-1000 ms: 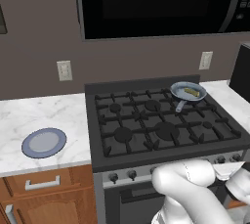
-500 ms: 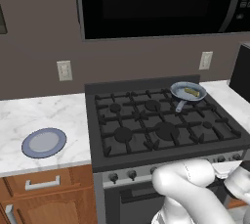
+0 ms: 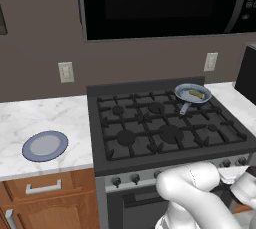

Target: Pick up the butter stick and place it in the pan. Then turn on the burner for the pan.

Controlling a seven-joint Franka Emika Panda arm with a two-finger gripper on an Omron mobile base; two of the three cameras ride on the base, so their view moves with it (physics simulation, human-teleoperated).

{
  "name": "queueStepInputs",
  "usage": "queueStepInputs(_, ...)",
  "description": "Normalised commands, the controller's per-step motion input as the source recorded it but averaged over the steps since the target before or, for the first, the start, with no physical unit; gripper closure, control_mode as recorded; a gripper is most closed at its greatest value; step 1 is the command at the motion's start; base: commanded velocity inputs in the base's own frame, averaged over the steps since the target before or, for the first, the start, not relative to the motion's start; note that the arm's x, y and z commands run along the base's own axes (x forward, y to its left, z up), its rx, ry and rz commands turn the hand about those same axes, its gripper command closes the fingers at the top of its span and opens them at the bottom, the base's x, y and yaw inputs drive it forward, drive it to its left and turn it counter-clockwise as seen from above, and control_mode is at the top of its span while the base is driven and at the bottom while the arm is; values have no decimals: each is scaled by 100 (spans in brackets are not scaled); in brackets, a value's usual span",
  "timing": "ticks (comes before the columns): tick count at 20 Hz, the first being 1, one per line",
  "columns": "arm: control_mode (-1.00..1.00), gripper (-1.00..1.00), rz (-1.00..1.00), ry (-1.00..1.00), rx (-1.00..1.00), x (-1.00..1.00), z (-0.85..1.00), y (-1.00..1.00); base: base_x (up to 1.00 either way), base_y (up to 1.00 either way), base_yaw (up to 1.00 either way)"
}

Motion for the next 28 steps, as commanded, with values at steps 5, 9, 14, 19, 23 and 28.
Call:
queueStepInputs(5, -100, -100, 0, 0, 0, 0, -17, 0, 0, 0, 0)
queueStepInputs(9, -100, -100, 0, 0, 0, 2, -3, 0, 0, 0, 0)
queueStepInputs(14, -100, -100, 0, 0, 0, 8, 0, 0, 0, 0, 0)
queueStepInputs(19, -100, -100, 0, 0, 0, 12, 0, 0, 0, 0, 0)
queueStepInputs(23, -100, -100, 0, 0, 0, 9, 0, 0, 0, 0, 0)
queueStepInputs(28, -100, -100, 0, 0, 0, 8, 0, 0, 0, 0, 0)
